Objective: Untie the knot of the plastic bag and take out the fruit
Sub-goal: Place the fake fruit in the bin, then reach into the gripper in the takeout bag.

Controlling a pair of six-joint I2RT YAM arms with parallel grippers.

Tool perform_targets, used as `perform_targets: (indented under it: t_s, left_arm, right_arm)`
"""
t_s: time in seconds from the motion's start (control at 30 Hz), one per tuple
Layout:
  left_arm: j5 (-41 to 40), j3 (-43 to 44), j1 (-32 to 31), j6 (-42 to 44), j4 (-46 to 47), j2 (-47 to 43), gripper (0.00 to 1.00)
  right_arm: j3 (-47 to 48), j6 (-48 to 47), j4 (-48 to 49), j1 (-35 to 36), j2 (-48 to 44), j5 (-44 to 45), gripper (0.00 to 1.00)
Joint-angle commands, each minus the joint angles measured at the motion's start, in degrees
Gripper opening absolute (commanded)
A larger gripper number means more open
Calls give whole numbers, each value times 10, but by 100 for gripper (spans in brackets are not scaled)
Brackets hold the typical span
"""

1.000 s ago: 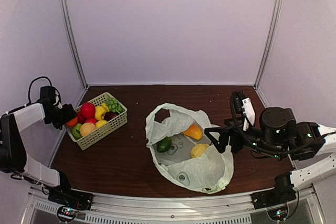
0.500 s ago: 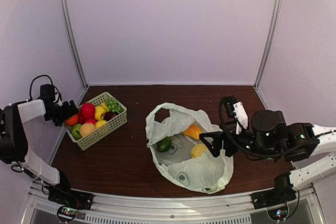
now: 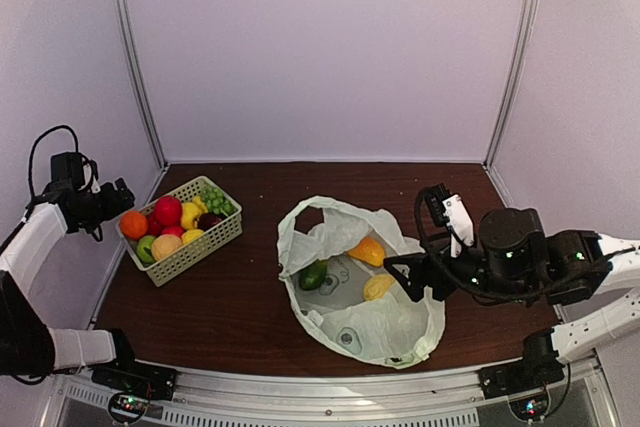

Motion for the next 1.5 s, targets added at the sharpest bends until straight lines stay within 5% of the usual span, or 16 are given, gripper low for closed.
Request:
perform_targets:
  t_s: [0.0, 0.43, 0.63, 0.93, 1.27, 1.47]
  left_arm:
    - [55, -21, -37, 15, -39, -64, 97]
    - [15, -7, -431, -78, -4, -99, 97]
    - [90, -10, -552, -98, 105, -82, 97]
    - [178, -54, -597, -145, 211, -98, 97]
    - [133, -28, -657, -125, 164, -27, 97]
    - [149, -20, -664, -119, 194, 17, 87]
  right_arm:
    - [36, -19, -49, 1, 18, -22, 90]
    - [49, 50, 42, 10, 141, -52, 73]
    - [37, 63, 77, 12, 197, -47, 70]
    - [62, 67, 93, 11, 305, -14, 66]
    - [84, 73, 119, -10, 382, -48, 60]
    - [92, 74, 126, -32, 405, -63, 58]
